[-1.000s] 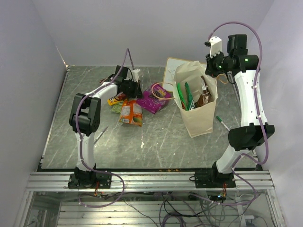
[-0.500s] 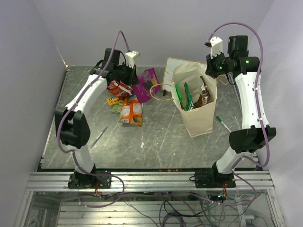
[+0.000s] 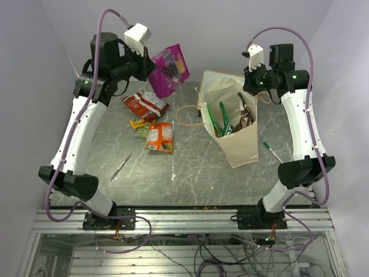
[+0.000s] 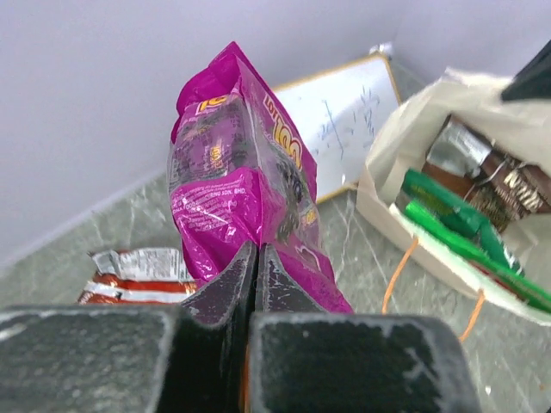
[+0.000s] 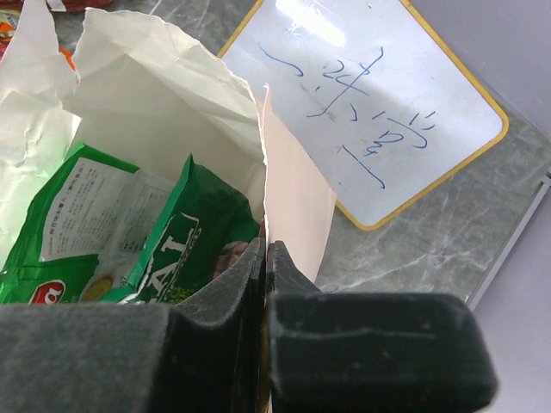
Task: Place the snacks into the paper bag
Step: Place the snack in the paper bag.
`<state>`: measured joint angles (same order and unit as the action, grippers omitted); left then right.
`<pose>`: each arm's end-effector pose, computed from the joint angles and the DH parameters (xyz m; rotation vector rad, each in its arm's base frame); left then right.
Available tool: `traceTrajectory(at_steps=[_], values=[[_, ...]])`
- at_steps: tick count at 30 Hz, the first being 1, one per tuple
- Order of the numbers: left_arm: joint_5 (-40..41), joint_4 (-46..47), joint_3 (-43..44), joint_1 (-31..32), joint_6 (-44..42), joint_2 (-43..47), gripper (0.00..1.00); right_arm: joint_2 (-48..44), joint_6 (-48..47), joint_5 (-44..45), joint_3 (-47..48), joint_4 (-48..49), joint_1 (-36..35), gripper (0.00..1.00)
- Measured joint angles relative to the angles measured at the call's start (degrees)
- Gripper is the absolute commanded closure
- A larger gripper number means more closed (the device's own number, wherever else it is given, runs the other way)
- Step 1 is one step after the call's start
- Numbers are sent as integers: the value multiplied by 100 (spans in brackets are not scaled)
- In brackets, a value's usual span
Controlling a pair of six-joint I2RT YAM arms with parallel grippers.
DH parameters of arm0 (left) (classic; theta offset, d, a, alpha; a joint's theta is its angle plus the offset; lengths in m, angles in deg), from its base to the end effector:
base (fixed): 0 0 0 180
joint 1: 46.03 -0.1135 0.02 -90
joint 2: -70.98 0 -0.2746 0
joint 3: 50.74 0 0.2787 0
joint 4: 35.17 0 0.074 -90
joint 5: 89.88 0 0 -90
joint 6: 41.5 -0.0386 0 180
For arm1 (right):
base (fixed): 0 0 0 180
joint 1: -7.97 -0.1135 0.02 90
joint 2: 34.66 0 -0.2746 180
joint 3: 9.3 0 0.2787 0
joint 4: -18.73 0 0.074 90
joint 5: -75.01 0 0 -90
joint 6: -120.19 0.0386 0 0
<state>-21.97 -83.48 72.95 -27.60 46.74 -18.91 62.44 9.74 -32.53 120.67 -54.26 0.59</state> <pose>0.3344 -0.1267 0.5156 0.5897 1.7434 -0.5557 0.3682 0.0594 0.4659 -0.6935 2.1320 0.2244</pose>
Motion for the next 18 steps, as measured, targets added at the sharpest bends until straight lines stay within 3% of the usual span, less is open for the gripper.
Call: traceTrajectory(at_steps=[6, 18], values=[[9, 52, 656, 101, 555, -2, 93, 0, 212, 284, -2, 92, -101, 100], [-387, 271, 793, 1189, 2013, -601, 93, -46, 737, 654, -114, 308, -101, 100]])
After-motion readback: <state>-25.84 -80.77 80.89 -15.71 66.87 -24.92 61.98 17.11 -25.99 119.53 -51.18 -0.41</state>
